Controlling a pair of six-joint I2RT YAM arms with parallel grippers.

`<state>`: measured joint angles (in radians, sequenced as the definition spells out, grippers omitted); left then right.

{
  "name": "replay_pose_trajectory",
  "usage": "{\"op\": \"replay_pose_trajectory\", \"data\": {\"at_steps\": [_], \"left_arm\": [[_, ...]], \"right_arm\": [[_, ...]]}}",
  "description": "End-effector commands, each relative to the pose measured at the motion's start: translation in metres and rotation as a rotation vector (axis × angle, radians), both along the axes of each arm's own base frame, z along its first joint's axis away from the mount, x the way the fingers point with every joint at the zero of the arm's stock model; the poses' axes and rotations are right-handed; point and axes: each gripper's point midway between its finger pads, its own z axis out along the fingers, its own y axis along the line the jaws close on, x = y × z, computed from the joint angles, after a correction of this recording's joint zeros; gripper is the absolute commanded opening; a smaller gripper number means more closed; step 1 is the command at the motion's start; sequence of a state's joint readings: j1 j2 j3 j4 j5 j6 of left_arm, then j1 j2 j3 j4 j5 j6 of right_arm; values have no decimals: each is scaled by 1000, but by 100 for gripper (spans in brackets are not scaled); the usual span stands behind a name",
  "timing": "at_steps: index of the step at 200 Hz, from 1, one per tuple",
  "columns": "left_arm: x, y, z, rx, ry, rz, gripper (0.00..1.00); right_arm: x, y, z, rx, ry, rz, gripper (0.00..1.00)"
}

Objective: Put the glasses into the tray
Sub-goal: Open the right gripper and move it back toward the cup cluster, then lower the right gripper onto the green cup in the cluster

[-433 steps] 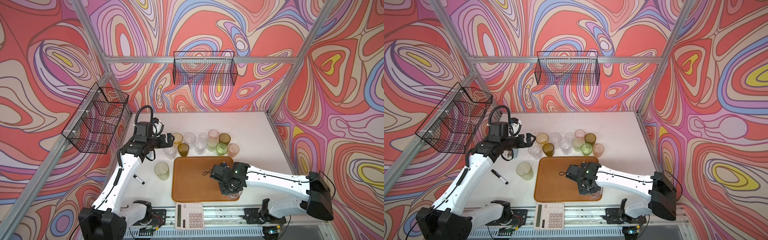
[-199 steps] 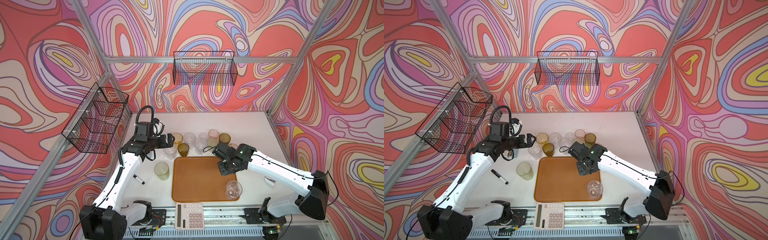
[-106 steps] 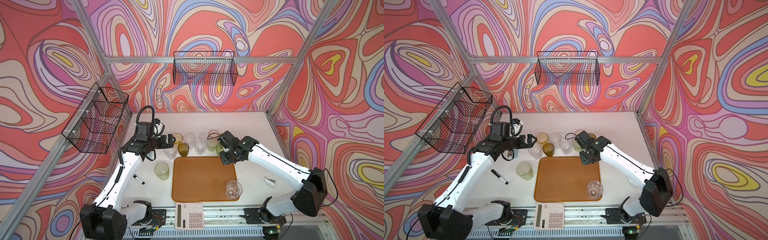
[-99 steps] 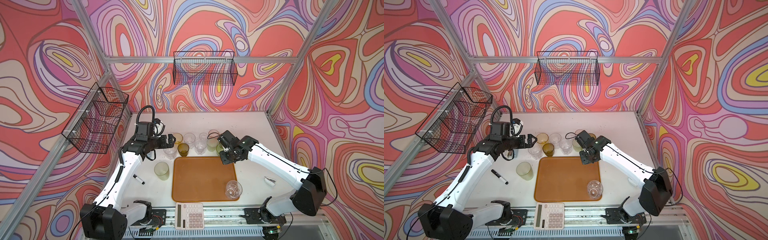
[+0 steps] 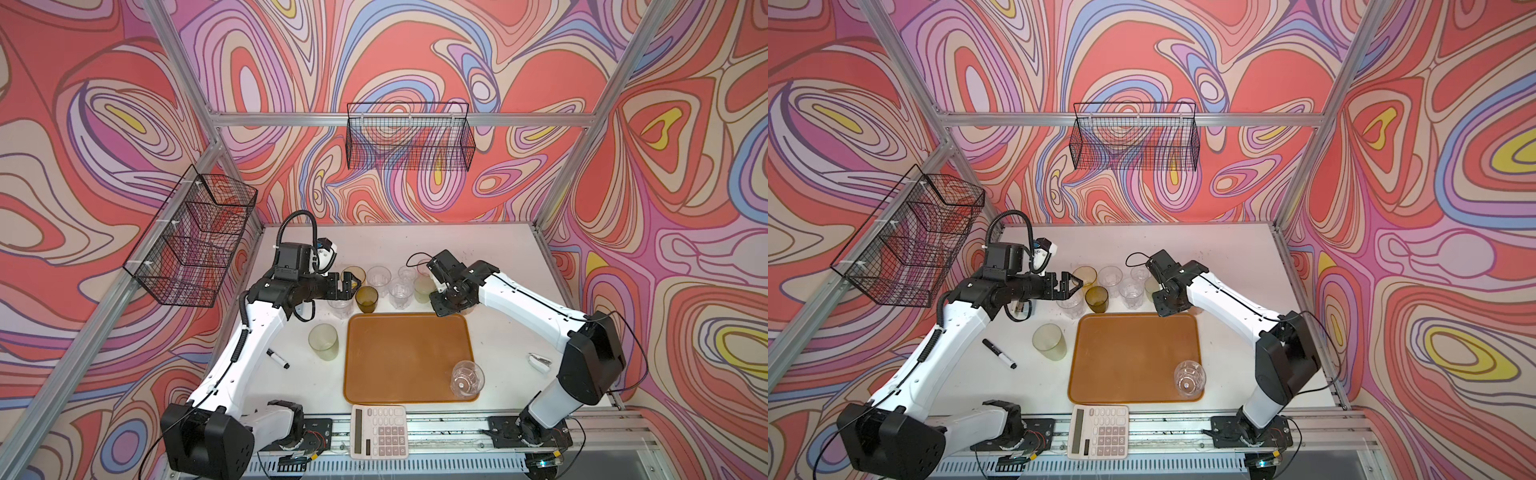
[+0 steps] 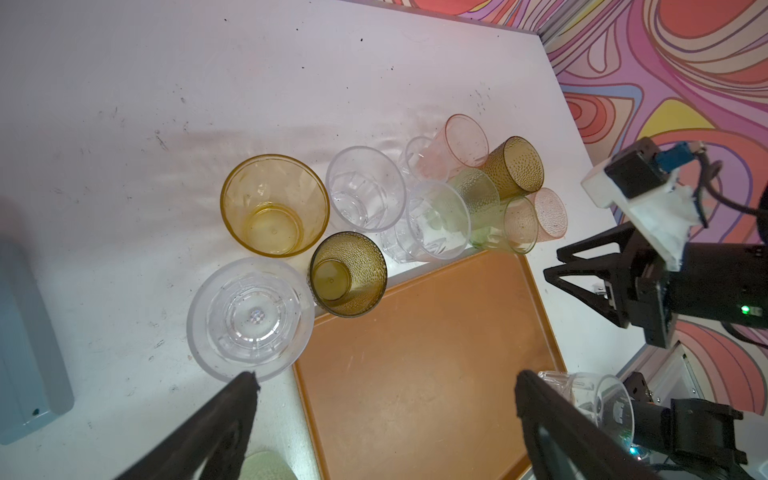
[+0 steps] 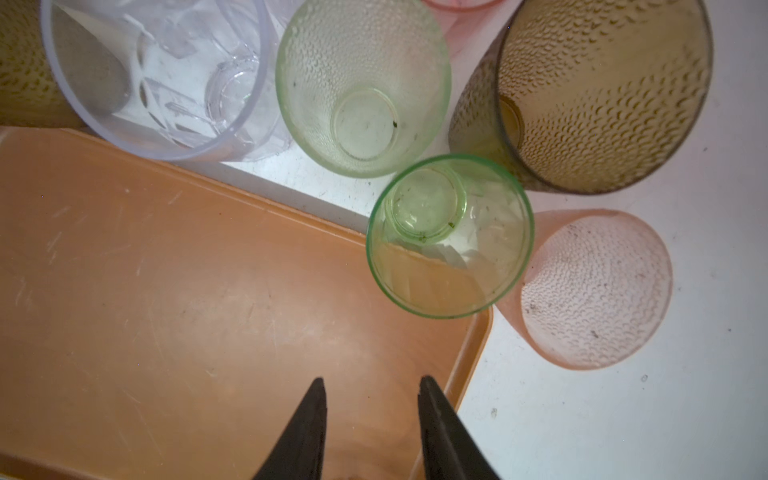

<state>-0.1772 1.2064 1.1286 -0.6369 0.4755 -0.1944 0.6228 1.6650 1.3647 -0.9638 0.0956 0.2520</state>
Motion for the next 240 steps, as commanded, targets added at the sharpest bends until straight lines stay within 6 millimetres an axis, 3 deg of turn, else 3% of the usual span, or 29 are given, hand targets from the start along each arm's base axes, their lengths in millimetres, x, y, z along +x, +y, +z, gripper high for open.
{"op": "replay_pose_trajectory", "data": {"at_steps": [1,81,87,130,240], "left_arm": [[-4,-7,1,-12,10,-41,99],[-4,-14,4,-47,3,-53,98],[-4,-15,4,-49,1,-57,98],[-8,-21,0,-29,8,-82,98],[-8,-24,0,-26,3,-88,97]], "right_arm": [[15,8,0,10,-26,26,38],[33,14,-15,4,-48,14,36],[35,13,-26,-15,-28,14,36],[40,13,-36,-36,-27,17,31],[51,10,-44,-64,-44,12,22]]}}
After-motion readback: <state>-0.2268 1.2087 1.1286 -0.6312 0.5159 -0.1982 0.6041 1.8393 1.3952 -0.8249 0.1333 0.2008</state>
